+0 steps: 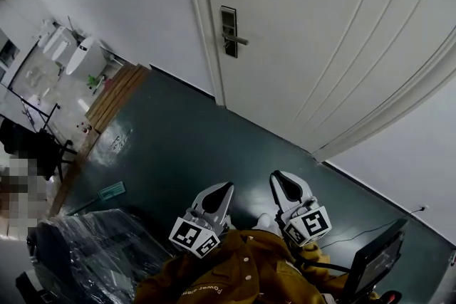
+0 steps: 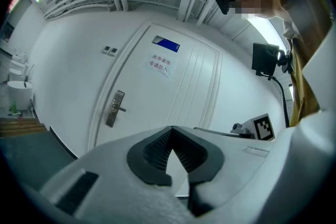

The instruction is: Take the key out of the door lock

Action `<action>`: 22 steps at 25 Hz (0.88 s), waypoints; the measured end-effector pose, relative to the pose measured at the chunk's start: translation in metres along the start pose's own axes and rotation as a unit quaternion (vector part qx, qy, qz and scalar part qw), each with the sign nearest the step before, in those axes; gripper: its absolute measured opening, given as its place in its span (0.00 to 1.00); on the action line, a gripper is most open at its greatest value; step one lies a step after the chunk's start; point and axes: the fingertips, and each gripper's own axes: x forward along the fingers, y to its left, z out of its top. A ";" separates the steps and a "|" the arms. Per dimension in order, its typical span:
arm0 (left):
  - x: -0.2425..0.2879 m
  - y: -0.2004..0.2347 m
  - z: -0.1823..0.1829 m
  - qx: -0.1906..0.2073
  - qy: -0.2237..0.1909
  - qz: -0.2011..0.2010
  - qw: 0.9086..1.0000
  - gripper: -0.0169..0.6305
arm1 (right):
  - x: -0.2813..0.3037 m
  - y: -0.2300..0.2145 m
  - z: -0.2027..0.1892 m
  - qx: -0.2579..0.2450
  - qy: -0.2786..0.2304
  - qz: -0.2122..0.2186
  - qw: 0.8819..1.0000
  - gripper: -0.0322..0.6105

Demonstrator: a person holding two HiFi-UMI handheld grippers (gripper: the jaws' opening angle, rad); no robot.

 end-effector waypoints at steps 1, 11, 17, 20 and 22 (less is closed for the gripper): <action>-0.008 0.008 0.003 0.000 -0.003 0.005 1.000 0.02 | 0.006 0.004 -0.002 -0.001 0.002 0.000 1.000 0.09; -0.037 0.093 0.002 -0.035 0.017 0.008 0.999 0.02 | 0.090 0.042 -0.018 0.016 0.008 0.007 1.000 0.06; 0.009 0.134 0.021 -0.041 0.014 -0.001 0.999 0.02 | 0.136 0.006 -0.012 0.014 0.013 0.002 1.000 0.06; 0.057 0.162 0.035 -0.033 0.006 -0.003 0.999 0.02 | 0.172 -0.041 -0.004 0.019 0.004 -0.005 1.000 0.06; 0.095 0.182 0.042 -0.030 0.008 -0.003 1.000 0.02 | 0.200 -0.073 0.005 0.029 -0.004 0.001 1.000 0.06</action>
